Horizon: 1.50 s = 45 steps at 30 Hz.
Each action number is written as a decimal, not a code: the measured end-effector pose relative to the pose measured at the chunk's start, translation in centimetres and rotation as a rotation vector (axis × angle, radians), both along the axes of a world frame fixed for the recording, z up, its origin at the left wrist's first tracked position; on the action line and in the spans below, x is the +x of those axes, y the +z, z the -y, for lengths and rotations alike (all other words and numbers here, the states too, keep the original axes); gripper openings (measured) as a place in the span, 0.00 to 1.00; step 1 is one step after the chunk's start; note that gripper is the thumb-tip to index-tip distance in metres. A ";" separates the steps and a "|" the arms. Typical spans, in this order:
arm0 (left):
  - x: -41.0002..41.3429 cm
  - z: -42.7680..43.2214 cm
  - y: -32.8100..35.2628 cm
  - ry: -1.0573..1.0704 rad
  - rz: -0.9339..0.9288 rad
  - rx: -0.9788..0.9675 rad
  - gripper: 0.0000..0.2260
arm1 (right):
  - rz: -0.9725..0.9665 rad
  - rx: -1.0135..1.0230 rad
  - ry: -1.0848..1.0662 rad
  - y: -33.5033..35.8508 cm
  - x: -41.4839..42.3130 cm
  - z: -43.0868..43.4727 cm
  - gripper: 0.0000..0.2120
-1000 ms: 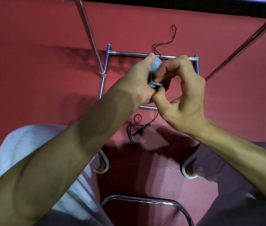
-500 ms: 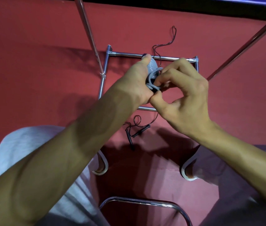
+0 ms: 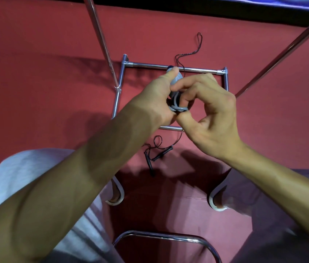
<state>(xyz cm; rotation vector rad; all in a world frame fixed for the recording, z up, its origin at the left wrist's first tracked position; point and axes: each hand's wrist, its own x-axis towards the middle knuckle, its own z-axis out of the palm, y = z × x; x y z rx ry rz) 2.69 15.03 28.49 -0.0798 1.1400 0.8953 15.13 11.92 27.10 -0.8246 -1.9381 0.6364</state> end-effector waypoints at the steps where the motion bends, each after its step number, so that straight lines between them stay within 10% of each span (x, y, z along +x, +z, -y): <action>1: -0.2 -0.1 -0.1 -0.007 -0.004 -0.010 0.19 | 0.007 0.004 0.012 0.1 0.0 0.0 0.06; 11: -0.3 -0.6 -0.2 0.006 -0.027 -0.012 0.12 | -0.115 -0.124 0.063 0.7 -0.2 0.4 0.21; 29: -1.1 -0.7 -1.3 -0.035 -0.091 -0.067 0.16 | 0.280 0.313 0.031 -1.0 0.5 -0.2 0.03; 39: 1.6 -1.3 -4.5 0.106 -0.515 0.026 0.22 | 0.296 0.087 -0.072 -1.4 0.5 -0.8 0.04; 45: 0.9 -2.1 -4.5 0.187 -0.367 -0.042 0.14 | 0.078 -0.180 -0.047 -0.4 0.9 0.1 0.03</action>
